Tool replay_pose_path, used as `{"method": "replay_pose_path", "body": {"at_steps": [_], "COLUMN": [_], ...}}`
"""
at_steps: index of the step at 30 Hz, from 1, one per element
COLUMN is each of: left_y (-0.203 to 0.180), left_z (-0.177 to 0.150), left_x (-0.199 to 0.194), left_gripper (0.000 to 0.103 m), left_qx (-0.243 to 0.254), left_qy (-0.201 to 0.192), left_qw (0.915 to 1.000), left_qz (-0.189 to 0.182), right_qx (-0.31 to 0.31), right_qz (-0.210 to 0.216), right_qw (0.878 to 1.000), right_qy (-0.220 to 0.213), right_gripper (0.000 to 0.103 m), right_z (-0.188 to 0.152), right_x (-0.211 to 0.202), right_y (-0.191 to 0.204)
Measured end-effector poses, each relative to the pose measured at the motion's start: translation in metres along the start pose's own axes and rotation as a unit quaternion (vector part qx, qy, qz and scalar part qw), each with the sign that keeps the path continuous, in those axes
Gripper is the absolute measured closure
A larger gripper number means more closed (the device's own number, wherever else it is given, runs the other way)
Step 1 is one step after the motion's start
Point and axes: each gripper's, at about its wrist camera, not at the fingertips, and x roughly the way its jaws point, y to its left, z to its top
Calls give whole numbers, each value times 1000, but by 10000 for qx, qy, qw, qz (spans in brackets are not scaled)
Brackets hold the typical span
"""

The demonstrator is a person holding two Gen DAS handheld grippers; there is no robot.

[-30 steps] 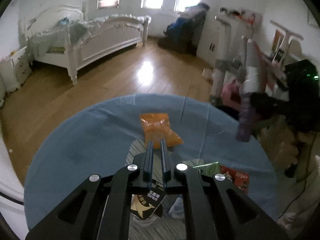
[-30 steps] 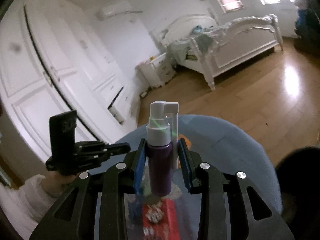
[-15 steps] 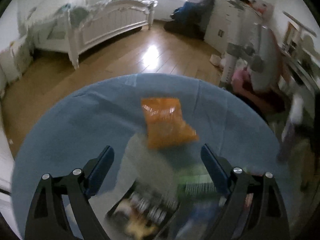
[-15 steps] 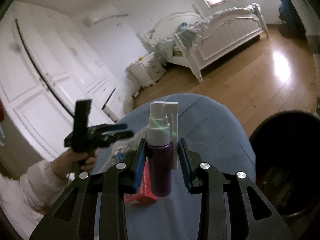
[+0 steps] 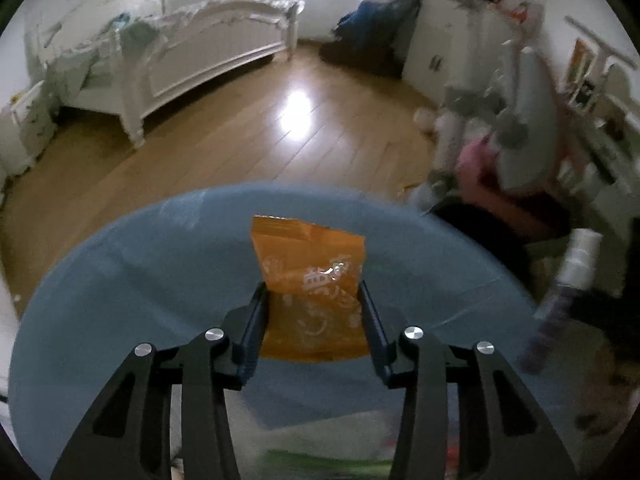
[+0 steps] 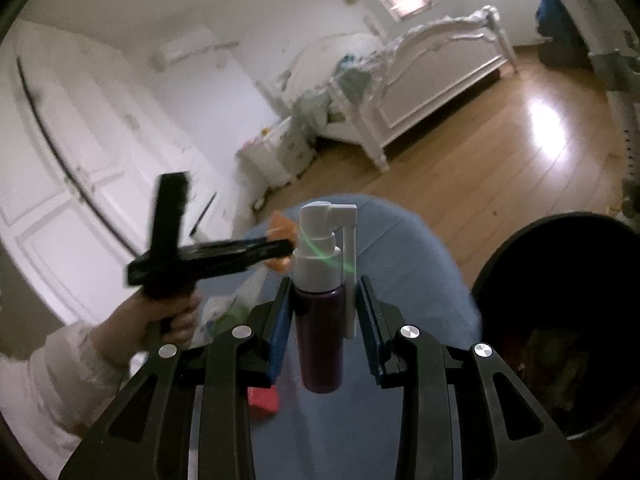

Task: Collect trash
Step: 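Carry the bag and spray bottle over the black bin and open both tools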

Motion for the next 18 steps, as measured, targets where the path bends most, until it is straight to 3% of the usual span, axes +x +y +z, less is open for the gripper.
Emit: {"method": "replay_pose_path", "body": {"at_steps": [4, 8, 13, 18], "left_y": [-53, -109, -161, -180], "left_z": [19, 28, 25, 18], "left_x": [-13, -1, 33, 62], "left_gripper": [59, 59, 59, 59], "left_qx": [69, 110, 326, 316], "left_qy": [-251, -219, 39, 321], "left_qw": [9973, 9897, 9842, 9816], "left_qz": [-691, -1414, -1737, -1854], "right_qx": [364, 668, 1057, 1223], "right_qz": [-444, -998, -1372, -1456], "right_qw": [9967, 9884, 9804, 9784], "right_qy": [-579, -932, -942, -811], "right_gripper": [70, 70, 70, 70], "right_z": [12, 14, 3, -9], "right_x": [-25, -46, -56, -52], "right_y": [-33, -75, -126, -151]}}
